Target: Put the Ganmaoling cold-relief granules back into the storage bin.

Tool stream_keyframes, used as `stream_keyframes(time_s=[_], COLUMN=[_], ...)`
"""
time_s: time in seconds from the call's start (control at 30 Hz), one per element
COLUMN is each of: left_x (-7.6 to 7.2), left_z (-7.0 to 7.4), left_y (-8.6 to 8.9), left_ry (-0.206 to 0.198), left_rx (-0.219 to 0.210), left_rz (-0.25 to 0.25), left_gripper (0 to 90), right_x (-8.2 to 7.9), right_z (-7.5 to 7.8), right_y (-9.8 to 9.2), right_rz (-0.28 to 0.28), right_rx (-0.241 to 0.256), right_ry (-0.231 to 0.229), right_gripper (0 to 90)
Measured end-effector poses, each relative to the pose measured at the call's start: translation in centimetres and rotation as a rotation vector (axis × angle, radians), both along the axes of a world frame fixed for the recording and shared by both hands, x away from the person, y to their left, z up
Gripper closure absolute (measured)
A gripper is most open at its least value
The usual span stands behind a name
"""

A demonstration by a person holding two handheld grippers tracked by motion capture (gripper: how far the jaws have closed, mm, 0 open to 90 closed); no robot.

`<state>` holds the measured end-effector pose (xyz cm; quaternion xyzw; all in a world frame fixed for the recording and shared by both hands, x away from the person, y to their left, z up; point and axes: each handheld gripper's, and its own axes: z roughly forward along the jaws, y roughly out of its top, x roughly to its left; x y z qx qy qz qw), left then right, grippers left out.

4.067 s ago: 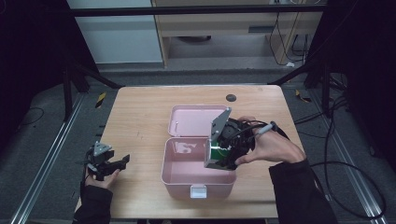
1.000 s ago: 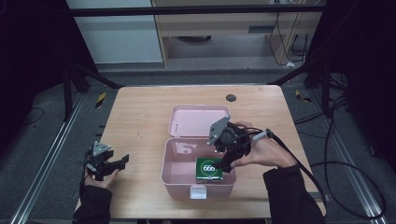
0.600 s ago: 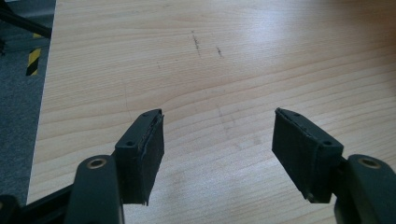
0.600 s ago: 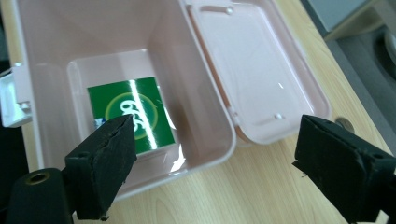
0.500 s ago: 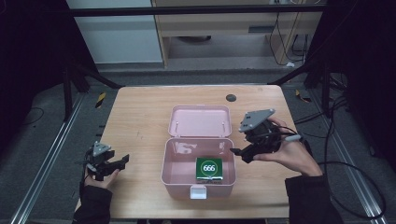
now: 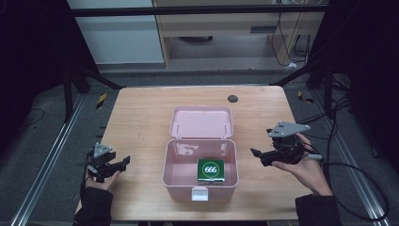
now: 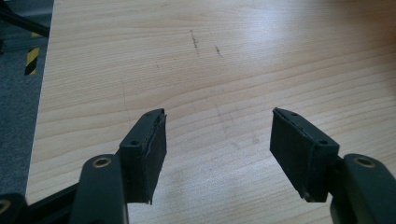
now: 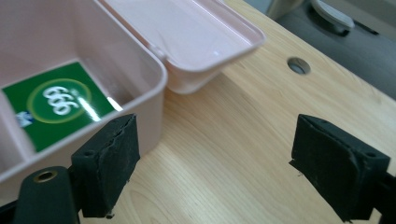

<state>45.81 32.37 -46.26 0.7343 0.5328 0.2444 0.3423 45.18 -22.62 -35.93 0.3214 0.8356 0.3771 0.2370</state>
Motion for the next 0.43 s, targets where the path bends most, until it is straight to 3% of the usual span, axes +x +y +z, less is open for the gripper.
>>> stream_keyframes(time_s=[0.2,0.43], left_x=[0.0,0.0], left_z=[0.0,-0.1], left_y=[-0.1,0.0], left_ry=[0.008,0.012], left_rx=[0.002,0.006], left_rz=[-0.006,-0.004], left_gripper=[39.4,41.3], right_x=[0.1,0.4], right_z=[-4.3,-7.6], right_y=[-1.9,-3.6], right_rz=[-0.124,-0.240], right_rx=[0.038,0.053], right_ry=[0.000,0.024], right_gripper=[12.4,9.8])
